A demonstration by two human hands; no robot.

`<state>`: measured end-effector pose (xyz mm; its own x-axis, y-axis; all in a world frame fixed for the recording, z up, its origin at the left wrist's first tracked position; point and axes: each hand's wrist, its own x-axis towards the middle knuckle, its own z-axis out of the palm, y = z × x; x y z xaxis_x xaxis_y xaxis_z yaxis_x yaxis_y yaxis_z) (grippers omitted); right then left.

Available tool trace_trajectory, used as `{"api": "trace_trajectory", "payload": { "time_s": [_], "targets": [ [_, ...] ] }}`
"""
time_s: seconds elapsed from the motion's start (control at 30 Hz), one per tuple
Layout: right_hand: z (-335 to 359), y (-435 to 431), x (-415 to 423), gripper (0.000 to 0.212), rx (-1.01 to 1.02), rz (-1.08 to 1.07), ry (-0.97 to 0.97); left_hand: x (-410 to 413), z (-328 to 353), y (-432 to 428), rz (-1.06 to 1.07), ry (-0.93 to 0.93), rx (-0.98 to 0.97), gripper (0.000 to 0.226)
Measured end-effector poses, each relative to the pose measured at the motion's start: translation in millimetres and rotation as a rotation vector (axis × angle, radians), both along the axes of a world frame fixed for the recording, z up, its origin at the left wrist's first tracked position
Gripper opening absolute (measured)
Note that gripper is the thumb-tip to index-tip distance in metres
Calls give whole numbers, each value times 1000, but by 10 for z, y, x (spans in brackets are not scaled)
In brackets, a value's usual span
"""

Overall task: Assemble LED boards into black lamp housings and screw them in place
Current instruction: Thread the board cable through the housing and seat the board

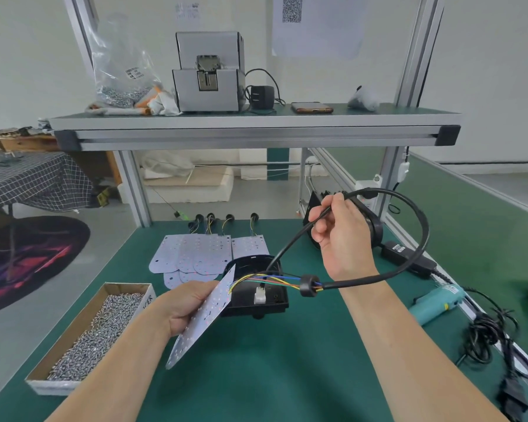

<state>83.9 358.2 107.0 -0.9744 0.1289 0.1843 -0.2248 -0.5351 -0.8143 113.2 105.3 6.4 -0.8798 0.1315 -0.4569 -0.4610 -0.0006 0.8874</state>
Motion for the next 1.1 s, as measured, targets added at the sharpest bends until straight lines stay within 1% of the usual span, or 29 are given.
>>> {"api": "trace_trajectory", "payload": {
  "time_s": [0.1, 0.13, 0.2, 0.27, 0.33, 0.4, 0.47, 0.5, 0.6, 0.63, 0.73, 0.8, 0.87, 0.93, 0.97, 1.0, 1.03, 1.1],
  "targets": [
    [-39, -18, 6, 32, 1, 26, -30, 13, 56, 58, -6, 40, 23, 28],
    [-38, -24, 2, 32, 38, 16, -27, 16, 70, 71, -17, 53, 16, 28],
    [5, -16, -23, 33, 228, -67, 3, 29, 98, 95, -30, 65, -35, 26],
    [91, 27, -69, 32, 446, -159, 31, 23, 84, 87, 26, 70, -57, 28],
    [182, 94, -107, 31, 557, -176, 28, -4, 62, 53, 99, 75, -28, 39],
    [256, 142, -127, 29, 624, -159, 34, -10, 97, 45, 104, 104, -54, 51],
    [308, 126, -135, 30, 653, -138, 68, -20, 147, 64, 82, 132, -104, 59],
    [325, 92, -134, 30, 639, -116, 93, -22, 170, 84, 75, 139, -131, 56],
    [316, -22, -149, 29, 585, -67, 190, -43, 183, 130, 72, 137, -128, 32],
    [301, -42, -160, 29, 604, -62, 222, -43, 182, 147, 72, 137, -123, 31],
    [260, -14, -204, 29, 616, -63, 264, -37, 188, 164, 97, 125, -99, 32],
    [252, 51, -235, 29, 601, -124, 275, -18, 213, 171, 102, 117, -57, 38],
    [255, 111, -253, 29, 635, -146, 285, 23, 234, 198, 59, 132, -71, 59],
    [268, 154, -257, 29, 685, -97, 273, 87, 299, 233, 40, 129, -88, 70],
    [274, 172, -258, 29, 721, -88, 260, 111, 327, 256, 44, 147, -101, 69],
    [280, 192, -255, 29, 761, -108, 247, 116, 355, 279, 55, 153, -127, 64],
    [285, 207, -250, 29, 802, -148, 236, 111, 410, 308, 57, 149, -161, 57],
    [290, 221, -234, 30, 899, -181, 223, 71, 512, 396, 66, 116, -200, 51]
  ]
}}
